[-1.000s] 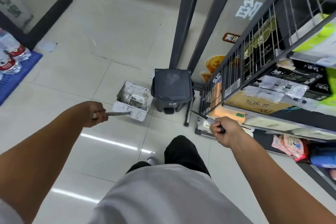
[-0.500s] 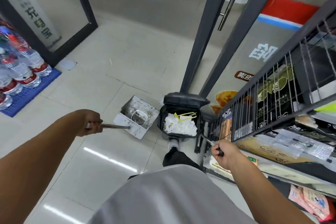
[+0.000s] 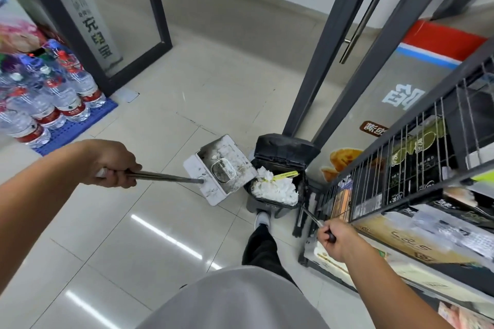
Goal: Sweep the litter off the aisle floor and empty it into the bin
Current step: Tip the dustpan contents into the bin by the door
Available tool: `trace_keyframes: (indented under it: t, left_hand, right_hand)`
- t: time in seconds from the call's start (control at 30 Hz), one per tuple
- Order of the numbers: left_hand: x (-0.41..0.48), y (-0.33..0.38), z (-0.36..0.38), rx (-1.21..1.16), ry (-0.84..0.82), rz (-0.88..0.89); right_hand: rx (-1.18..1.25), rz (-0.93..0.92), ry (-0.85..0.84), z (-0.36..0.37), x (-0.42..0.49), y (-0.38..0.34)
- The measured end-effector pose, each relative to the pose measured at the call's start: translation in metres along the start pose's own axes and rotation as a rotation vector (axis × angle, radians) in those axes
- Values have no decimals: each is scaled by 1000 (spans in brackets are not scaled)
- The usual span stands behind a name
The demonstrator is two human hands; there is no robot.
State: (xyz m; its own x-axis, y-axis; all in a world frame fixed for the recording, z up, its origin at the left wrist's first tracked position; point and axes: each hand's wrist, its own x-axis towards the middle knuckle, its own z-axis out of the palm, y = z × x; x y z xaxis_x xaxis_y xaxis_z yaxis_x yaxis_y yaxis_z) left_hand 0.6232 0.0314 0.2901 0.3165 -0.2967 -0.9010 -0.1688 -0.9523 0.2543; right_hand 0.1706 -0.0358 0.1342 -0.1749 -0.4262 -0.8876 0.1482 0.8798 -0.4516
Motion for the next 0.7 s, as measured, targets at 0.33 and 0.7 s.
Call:
trace_keyframes:
  t: [0.33,0.7]
  left_hand:
    - [-28,-11,37,85,-124,1]
    - [-55,45,109,359,132,349]
  right_hand:
    - [35,-2,-7,-27,12,39]
    - [108,-9,7,-51,15,50]
